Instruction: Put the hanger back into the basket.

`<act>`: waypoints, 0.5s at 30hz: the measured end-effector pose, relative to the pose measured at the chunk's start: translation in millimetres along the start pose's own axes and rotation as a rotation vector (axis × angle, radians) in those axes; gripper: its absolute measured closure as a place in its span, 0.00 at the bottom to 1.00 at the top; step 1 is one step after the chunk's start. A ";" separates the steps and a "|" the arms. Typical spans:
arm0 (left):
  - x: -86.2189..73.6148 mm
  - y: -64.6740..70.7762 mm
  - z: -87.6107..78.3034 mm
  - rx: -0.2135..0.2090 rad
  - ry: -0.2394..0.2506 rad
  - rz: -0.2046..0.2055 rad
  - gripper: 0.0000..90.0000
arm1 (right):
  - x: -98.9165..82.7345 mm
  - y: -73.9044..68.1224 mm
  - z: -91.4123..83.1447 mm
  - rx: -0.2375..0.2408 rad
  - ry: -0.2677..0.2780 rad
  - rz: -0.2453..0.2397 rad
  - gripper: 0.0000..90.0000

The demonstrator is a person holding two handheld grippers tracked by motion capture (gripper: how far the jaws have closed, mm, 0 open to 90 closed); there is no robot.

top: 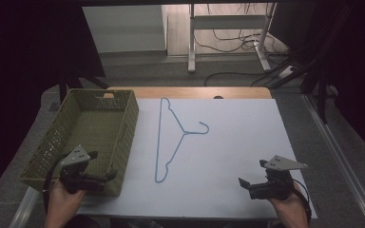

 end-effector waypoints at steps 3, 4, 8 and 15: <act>-0.8 0.5 1.5 -0.005 -0.012 0.000 0.00 | 0.3 0.3 -0.5 0.003 0.003 0.005 0.00; -1.0 0.3 2.3 -0.001 -0.016 0.003 0.00 | 0.4 0.5 -0.4 0.001 0.004 0.005 0.00; -2.4 2.1 6.5 0.014 -0.050 0.016 0.00 | -0.2 1.0 0.3 -0.005 -0.002 0.001 0.00; -2.4 0.6 10.1 0.035 -0.063 0.021 0.00 | -1.1 0.6 1.3 -0.005 -0.009 -0.004 0.00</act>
Point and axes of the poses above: each handheld gripper's, and its own axes: z roughly forward along the jaws, x roughly out of its top, y roughly to its right, the point moved 8 cm from there along z, roughly forward along the jaws
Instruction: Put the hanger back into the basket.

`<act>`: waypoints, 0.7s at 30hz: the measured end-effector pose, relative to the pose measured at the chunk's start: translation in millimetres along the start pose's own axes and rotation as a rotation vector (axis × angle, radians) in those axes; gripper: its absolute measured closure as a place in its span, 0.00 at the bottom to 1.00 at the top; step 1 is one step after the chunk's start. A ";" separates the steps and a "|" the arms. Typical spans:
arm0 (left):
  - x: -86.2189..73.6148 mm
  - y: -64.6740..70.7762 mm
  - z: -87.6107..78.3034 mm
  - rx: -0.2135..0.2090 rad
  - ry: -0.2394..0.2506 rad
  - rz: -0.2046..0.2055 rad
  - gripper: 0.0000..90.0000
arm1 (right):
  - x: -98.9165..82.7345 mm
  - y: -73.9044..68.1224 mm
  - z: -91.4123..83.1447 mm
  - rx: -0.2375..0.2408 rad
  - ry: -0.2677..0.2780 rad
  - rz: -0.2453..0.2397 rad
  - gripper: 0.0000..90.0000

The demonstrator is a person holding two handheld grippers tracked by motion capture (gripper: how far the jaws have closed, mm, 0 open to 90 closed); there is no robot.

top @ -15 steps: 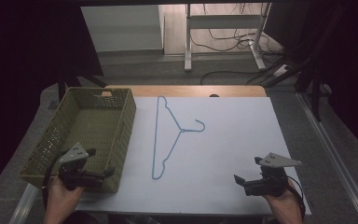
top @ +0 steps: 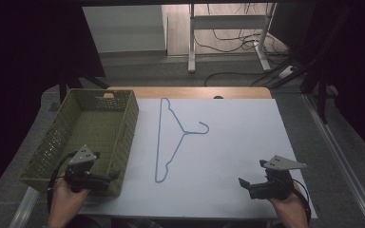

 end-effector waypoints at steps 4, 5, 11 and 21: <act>2.9 1.6 -0.2 -0.009 0.010 -0.005 0.00 | -0.2 0.0 0.1 -0.005 -0.003 -0.004 0.00; 4.0 2.4 -0.2 -0.015 0.011 -0.009 0.00 | -0.1 0.2 0.0 -0.010 -0.004 -0.006 0.00; 17.5 5.9 -2.8 -0.023 0.035 0.000 0.00 | -0.3 1.7 0.0 -0.020 -0.006 -0.010 0.00; 44.3 20.1 3.8 -0.054 0.011 0.014 0.00 | 0.9 3.7 -1.5 -0.040 -0.002 -0.018 0.00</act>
Point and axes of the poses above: each handheld gripper's, and its own axes: z roughly forward along the jaws, x roughly out of its top, y roughly to its right, the point moved 8 cm from there along z, roughly forward along the jaws
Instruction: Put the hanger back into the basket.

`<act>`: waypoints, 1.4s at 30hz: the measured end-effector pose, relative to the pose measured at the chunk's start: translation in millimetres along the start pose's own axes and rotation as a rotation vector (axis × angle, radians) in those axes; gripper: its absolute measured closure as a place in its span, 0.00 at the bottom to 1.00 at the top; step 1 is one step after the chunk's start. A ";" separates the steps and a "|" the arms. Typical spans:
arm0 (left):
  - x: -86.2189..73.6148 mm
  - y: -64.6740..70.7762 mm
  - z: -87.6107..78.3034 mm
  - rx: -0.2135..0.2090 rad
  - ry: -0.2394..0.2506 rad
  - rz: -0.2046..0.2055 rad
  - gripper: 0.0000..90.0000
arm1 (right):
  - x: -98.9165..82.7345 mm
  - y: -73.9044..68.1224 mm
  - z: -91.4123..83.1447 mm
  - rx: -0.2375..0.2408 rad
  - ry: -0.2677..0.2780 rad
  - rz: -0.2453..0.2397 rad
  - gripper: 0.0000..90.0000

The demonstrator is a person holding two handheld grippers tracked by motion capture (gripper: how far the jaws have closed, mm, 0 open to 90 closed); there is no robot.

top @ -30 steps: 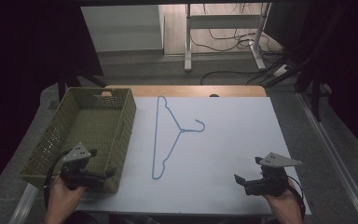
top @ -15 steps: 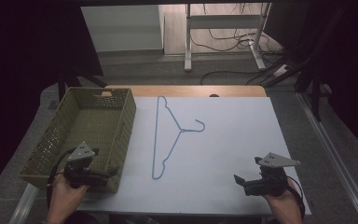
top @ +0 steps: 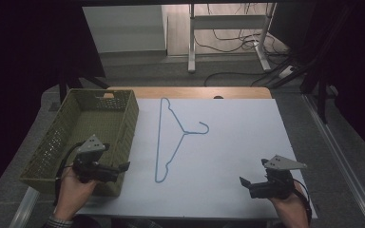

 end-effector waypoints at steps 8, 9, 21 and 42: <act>21.3 10.2 25.9 -0.049 -0.042 0.002 0.00 | 0.3 2.7 -0.7 -0.017 0.003 -0.002 0.00; 24.2 11.8 29.9 -0.057 -0.047 0.003 0.00 | 0.2 2.9 -0.7 -0.018 0.003 -0.002 0.00; 45.3 28.4 74.2 -0.067 -0.138 0.065 0.00 | -0.6 3.3 -0.3 -0.022 -0.003 -0.009 0.00; 71.3 35.2 155.0 -0.071 -0.230 0.062 0.20 | -3.3 0.2 3.0 -0.015 -0.028 -0.029 0.00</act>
Point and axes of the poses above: each handheld gripper's, and its own axes: z roughly forward along the jaws, x roughly out of its top, y roughly to its right, the point moved 8 cm from there along z, roughly forward along the jaws
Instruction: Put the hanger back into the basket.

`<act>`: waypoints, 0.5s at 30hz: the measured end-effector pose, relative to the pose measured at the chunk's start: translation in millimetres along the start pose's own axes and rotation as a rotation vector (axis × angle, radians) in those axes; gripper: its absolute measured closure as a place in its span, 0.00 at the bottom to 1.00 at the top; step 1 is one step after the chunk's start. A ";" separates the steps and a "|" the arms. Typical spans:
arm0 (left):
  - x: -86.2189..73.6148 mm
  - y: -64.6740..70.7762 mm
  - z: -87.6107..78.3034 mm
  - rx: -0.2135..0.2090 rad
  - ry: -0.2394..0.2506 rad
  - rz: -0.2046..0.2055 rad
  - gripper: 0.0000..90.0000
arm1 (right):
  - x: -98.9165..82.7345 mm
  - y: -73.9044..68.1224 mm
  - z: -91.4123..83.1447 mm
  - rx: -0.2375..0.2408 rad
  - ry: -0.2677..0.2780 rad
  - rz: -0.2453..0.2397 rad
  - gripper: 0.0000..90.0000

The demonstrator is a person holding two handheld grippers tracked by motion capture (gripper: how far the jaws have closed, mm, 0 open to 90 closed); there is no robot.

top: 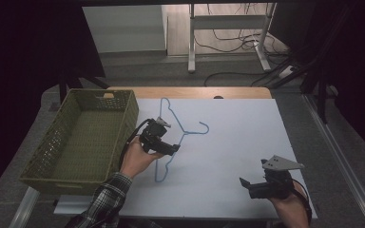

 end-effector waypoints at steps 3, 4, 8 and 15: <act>2.6 -0.2 10.7 -0.019 -0.014 -0.002 0.38 | -0.8 -0.6 0.9 0.002 -0.007 -0.007 0.00; 2.6 -0.2 10.7 -0.019 -0.014 -0.002 0.40 | -0.9 -1.0 1.3 0.002 -0.009 -0.008 0.00; 2.6 -1.9 23.2 -0.029 -0.037 0.004 0.52 | -1.8 -2.4 2.5 0.005 -0.018 -0.014 0.00; 1.9 -8.5 44.5 -0.043 -0.053 -0.031 0.68 | -2.5 -3.6 3.7 0.007 -0.026 -0.026 0.00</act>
Point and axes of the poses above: each handheld gripper's, and its own axes: z roughly forward along the jaws, x roughly out of its top, y roughly to its right, the point moved 8 cm from there along z, roughly forward along the jaws
